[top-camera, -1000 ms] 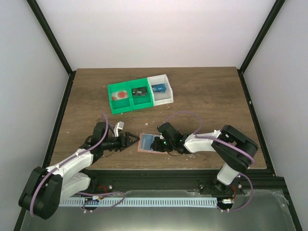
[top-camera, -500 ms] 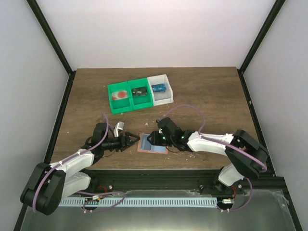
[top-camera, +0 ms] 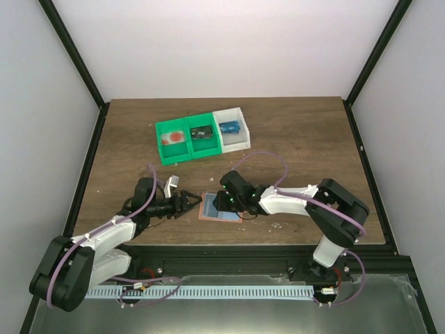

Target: Take the credit cards out of the card holder

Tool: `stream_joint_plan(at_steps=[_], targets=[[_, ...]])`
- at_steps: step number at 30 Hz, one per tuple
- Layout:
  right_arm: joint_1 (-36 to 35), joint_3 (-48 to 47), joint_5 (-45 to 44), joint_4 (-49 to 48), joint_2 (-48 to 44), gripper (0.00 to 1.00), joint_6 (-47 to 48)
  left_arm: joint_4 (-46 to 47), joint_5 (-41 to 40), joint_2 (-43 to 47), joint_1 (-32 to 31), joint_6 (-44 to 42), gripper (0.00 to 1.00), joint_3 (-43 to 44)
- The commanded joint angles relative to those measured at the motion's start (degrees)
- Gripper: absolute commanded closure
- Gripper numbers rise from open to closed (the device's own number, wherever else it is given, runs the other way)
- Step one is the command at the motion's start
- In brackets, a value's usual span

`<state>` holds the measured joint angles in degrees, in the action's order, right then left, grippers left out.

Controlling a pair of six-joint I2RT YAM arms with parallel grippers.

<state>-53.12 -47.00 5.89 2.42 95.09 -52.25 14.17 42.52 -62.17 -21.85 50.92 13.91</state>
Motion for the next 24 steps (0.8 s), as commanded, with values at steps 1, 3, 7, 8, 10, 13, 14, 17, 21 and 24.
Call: stream_joint_plan(at_steps=[1, 3, 7, 8, 10, 13, 14, 17, 21, 24], targets=[[-0.75, -1.45, -1.2, 1.45, 1.79, 0.7, -0.19, 0.86, -0.33, 0.84, 0.23, -0.62, 0.24, -0.88], [-0.75, -0.72, -1.4, 1.18, 2.28, 0.74, -0.33, 1.51, 0.19, 0.38, 0.23, -0.43, 0.24, -0.67], [-0.75, 2.6, -1.75, -1.38, 1.6, 0.84, -0.75, 3.15, 1.91, -0.45, 0.2, -0.12, 0.24, -0.34], [-0.75, 3.02, -1.8, -1.63, 1.66, 0.87, -0.87, 3.12, 2.0, -0.56, 0.22, -0.24, 0.24, -0.25], [-0.71, 3.79, -1.69, -2.1, 1.83, 0.92, -1.13, 3.2, 1.91, -0.81, 0.22, -0.36, 0.24, -0.03], [-0.75, 5.32, -1.44, -3.34, 1.71, 0.98, -1.85, 4.15, 1.82, -2.0, 0.14, -0.13, 0.24, 0.06], [-0.75, 5.78, -1.35, -3.78, 1.62, 0.99, -2.12, 4.77, 2.03, -2.47, 0.13, 0.14, 0.24, -0.05], [-0.75, 7.17, -1.17, -5.26, 1.18, 1.0, -2.87, 7.31, 2.64, -4.01, 0.06, 1.04, 0.24, -0.41], [-0.75, 8.2, -0.52, -6.74, 1.18, 0.99, -3.22, 9.13, 2.61, -6.75, -0.3, 0.8, 0.24, 0.02], [-0.74, 8.3, 0.33, -7.42, 1.48, 1.0, -3.29, 10.82, 3.33, -9.3, -0.6, 0.84, 0.24, 0.37]])
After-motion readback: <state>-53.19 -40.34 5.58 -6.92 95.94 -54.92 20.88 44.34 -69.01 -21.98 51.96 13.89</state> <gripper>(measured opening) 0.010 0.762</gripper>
